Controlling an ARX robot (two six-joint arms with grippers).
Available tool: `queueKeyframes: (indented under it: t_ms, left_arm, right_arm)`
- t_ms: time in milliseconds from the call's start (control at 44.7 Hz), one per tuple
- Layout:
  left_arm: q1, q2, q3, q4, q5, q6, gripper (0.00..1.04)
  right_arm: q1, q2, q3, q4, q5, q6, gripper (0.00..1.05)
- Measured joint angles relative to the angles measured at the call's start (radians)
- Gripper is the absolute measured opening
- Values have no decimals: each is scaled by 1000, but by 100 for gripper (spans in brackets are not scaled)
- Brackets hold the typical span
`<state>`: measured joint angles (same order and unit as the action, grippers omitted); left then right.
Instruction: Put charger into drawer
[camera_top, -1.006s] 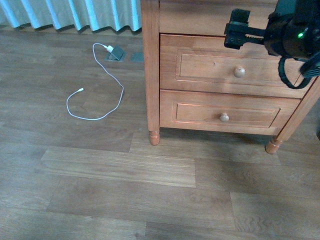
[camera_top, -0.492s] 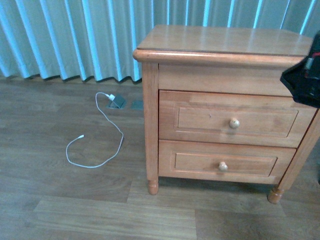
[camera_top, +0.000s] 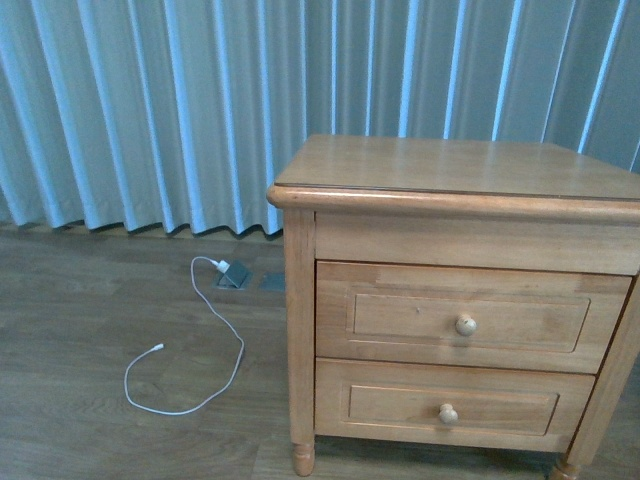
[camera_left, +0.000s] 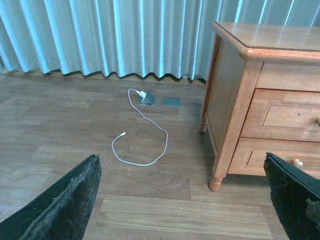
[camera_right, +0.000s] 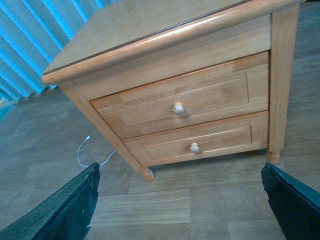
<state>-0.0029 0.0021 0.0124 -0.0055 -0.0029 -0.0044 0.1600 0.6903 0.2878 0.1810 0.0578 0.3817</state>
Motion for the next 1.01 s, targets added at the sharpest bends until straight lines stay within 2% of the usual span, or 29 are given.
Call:
queueKeyframes:
  t_ms: [201,246,335,425,469,536,693,1006]
  left_arm:
    - [0,0,0,0,0,0,99]
    - [0,0,0,0,0,0,99]
    - [0,0,0,0,0,0,99]
    - [0,0,0,0,0,0,99]
    - [0,0,0,0,0,0,99]
    - [0,0,0,0,0,0,99]
    - [0,0,0,0,0,0,99]
    - [0,0,0,0,0,0,99]
  right_arm:
    - [-10,-10,-5,6,3,5,96]
    - [-7,-12,-61,156,69,-95,87]
    - [-25,-51,-130,285,72,-262,69]
    - [-51,-109,-166,278,49,-341,47]
    - [-59,-123,-175,270,38,-351,41]
    - [-125,-161,-196,247,-47,-364,26]
    - [-157,-227,-218,211,-54,-375,1]
    - [-158,-340,-266,153,-56,-377,2]
